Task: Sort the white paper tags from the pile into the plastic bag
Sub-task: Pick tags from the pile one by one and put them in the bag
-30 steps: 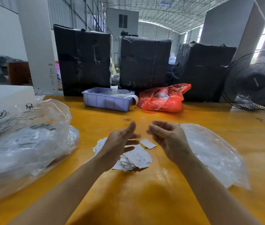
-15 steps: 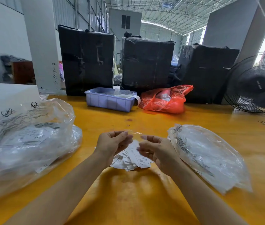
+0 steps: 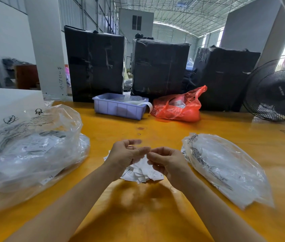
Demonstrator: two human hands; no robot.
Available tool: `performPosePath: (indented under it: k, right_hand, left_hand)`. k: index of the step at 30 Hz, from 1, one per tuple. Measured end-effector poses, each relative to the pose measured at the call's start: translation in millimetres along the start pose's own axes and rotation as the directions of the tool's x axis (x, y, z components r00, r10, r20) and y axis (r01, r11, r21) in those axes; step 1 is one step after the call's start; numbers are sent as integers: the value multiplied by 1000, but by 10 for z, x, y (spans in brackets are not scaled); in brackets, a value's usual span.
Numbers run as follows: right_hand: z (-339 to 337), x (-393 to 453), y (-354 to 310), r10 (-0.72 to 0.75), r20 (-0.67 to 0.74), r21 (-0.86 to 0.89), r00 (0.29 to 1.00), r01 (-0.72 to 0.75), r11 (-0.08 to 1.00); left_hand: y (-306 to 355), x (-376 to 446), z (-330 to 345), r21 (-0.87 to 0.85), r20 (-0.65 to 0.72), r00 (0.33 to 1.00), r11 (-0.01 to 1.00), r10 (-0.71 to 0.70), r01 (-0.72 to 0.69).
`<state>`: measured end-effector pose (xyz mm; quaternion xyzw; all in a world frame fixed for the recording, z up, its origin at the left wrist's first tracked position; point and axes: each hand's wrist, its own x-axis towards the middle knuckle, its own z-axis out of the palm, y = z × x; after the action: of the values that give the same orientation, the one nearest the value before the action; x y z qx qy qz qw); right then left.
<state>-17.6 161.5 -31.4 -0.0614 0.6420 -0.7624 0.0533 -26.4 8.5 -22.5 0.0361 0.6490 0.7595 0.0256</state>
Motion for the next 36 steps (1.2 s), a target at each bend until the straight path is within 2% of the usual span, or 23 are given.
performPosePath:
  k: [2,4,6,8,9,10,12,14,15,17,20,24,27,33,36]
  right_hand:
    - [-2,14,10,-3,-23,49,1000,4,999]
    - [-12,26,9,-44,-65,-23,997,42,999]
    - [-78,62,32,-191,-174,-310,966,130,942]
    - [-181,86,56,-355,-205,-653,912,143,744]
    - [-234,95,67,-376,-175,-748,910,126,652]
    - [-274,101,76,-349,-130,-794,928,114,598]
    - [-304,107,91,-208,-20,-823,978,102,559]
    - [-297,119,100,-113,47,-887,992,93,451]
    - [-290,129,107,-113,47,-912,992,89,400]
    - [-271,142,127,-146,21,-927,989,74,368]
    - [-235,135,164,-125,-1,-921,992,48,387]
    - [-215,120,170,-122,-102,-780,987,-3,625]
    - [-239,112,164,-123,-187,-658,975,-31,752]
    - [-314,104,145,-126,-257,-525,958,-29,851]
    - [-331,131,137,-148,-283,-546,948,-32,837]
  left_hand:
    - [-14,-1,1,-70,43,997,995,-71,74]
    - [-34,10,-4,-112,-12,996,990,-90,88]
    - [-55,41,-27,-95,-106,993,994,-59,49]
    - [-67,60,-57,-54,-163,987,999,-11,2]
    - [-72,64,-72,-52,-180,984,999,0,-10]
    - [-83,65,-88,-58,-192,981,998,3,-15]
    - [-96,65,-117,-68,-207,978,998,3,-18]
    - [-99,69,-127,-64,-208,978,998,15,-29]
    - [-105,70,-122,-60,-205,979,998,22,-35]
    - [-118,63,-106,-55,-198,980,998,32,-43]
    - [-146,53,-84,-37,-192,981,998,36,-44]
    - [-168,47,-81,-4,-171,985,999,31,-32]
    - [-177,45,-76,-12,-157,987,1000,24,-26]
    - [-173,54,-90,39,-114,992,998,44,-40]
    - [-161,55,-93,54,-112,992,997,63,-58]
